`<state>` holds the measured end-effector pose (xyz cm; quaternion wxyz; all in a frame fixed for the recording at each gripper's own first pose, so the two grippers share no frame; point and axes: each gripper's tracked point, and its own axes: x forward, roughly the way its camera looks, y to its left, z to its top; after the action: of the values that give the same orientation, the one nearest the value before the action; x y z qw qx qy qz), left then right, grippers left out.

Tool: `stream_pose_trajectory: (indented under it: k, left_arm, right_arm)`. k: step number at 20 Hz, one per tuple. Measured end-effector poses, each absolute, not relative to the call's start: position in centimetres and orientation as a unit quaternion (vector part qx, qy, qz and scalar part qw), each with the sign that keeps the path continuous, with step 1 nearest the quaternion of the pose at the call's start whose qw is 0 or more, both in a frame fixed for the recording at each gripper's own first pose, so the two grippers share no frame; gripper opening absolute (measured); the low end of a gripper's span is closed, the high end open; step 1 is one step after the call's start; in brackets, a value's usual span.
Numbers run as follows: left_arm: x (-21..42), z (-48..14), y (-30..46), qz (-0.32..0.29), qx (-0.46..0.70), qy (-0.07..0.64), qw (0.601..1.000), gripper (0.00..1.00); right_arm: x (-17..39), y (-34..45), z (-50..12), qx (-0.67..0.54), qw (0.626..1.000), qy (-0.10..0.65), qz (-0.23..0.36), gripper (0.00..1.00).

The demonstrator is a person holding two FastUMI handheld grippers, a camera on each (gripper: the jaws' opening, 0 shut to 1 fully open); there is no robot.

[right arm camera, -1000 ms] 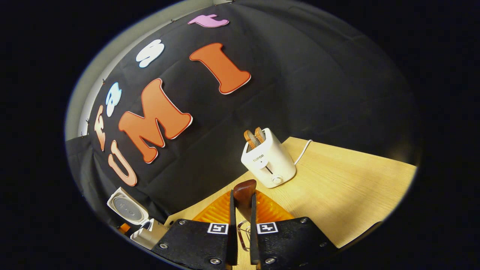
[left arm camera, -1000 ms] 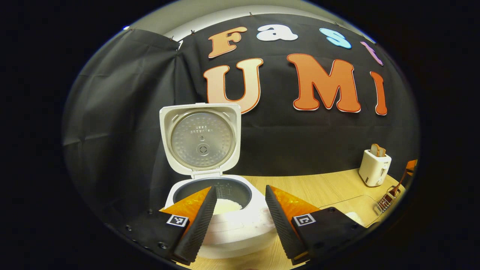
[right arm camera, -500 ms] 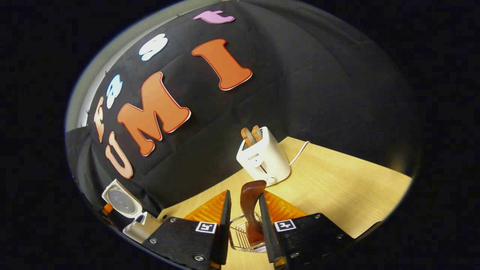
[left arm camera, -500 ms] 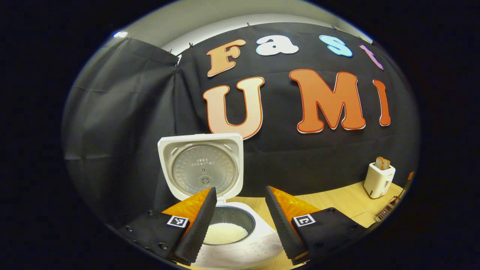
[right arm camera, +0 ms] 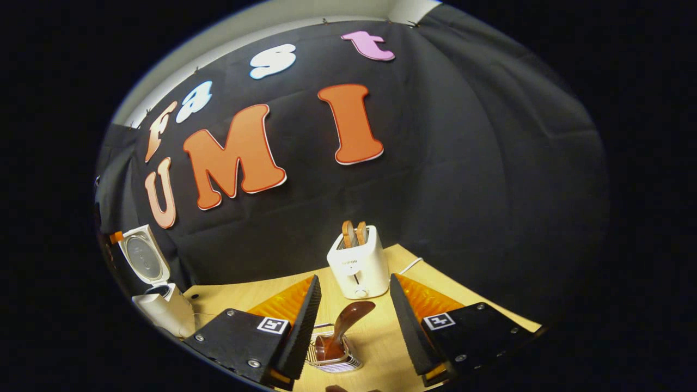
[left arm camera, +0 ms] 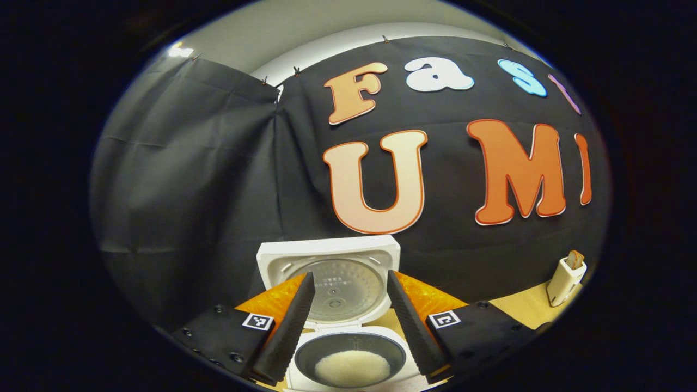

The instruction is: Close the left gripper, press the button to open the rice cooker; take a wooden spoon from the chopstick holder with the right hand, scoop a spoonful of rice and pour it into the rice cooker, then put the wooden spoon back into the chopstick holder.

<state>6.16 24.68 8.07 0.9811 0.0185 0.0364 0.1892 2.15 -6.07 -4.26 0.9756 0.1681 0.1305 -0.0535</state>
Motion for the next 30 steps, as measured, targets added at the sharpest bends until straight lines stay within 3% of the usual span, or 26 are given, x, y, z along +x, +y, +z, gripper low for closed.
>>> stream_pose_trajectory:
  k: [3,4,6,8,9,10,13,14,16,17,18,21,23,24,25,30]
  left_arm:
    - [7.9,10.6,27.1,0.200,0.024,0.030,0.979,0.84]
    - [8.6,11.4,27.6,0.199,0.019,0.025,0.980,0.87]
    - [10.6,13.1,29.4,0.206,0.015,0.024,0.978,0.84]
    - [11.9,14.3,31.0,0.219,0.021,0.027,0.975,0.88]
    - [12.8,14.6,31.6,0.219,0.015,0.031,0.975,0.92]
    - [13.7,14.8,32.2,0.219,0.009,0.035,0.975,0.88]
    - [16.3,15.7,34.1,0.230,0.001,0.049,0.972,0.84]
    - [17.4,15.6,34.3,0.229,0.004,0.057,0.972,0.88]
    - [20.0,15.0,35.1,0.230,0.005,0.075,0.970,0.85]
    - [20.9,14.3,35.3,0.232,0.009,0.086,0.969,0.85]
    - [21.5,13.2,35.3,0.231,0.010,0.100,0.968,0.85]
    - [23.4,9.3,35.3,0.225,-0.013,0.143,0.964,0.84]
    - [23.5,7.1,34.9,0.219,-0.048,0.167,0.960,0.86]
    - [23.3,5.9,34.5,0.214,-0.068,0.184,0.957,0.84]
    - [22.8,5.8,34.6,0.219,-0.061,0.197,0.954,0.84]
    - [21.8,4.7,34.1,0.206,-0.072,0.234,0.947,0.85]
  right_arm:
    - [1.8,-6.5,-1.9,0.144,0.982,0.108,-0.059,0.85]
    - [1.7,-6.5,-1.1,0.136,0.983,0.104,-0.060,0.86]
    - [1.4,-6.4,0.5,0.117,0.987,0.094,-0.055,0.86]
    - [1.1,-6.4,2.3,0.103,0.990,0.083,-0.053,0.86]
    - [0.9,-6.4,3.3,0.097,0.991,0.077,-0.052,0.92]
    - [0.7,-6.2,4.1,0.089,0.992,0.070,-0.049,0.87]
    - [0.8,-6.6,6.2,0.054,0.995,0.051,-0.059,0.88]
    - [0.7,-6.8,6.8,0.041,0.996,0.046,-0.065,0.88]
    - [0.6,-6.2,8.3,0.029,0.997,0.032,-0.060,0.88]
    - [0.3,-5.7,8.7,0.030,0.998,0.028,-0.052,0.92]
    - [0.3,-5.6,9.1,0.032,0.998,0.022,-0.046,0.88]
    - [0.2,-5.5,9.7,0.029,0.999,0.014,-0.041,0.88]
    - [0.0,-5.7,9.6,0.025,0.999,0.013,-0.041,0.88]
    - [0.0,-5.8,9.5,0.024,0.999,0.013,-0.039,0.93]
    - [-0.1,-5.9,9.4,0.024,0.999,0.013,-0.038,0.88]
    - [0.2,-5.7,9.0,0.035,0.999,0.013,-0.026,0.88]
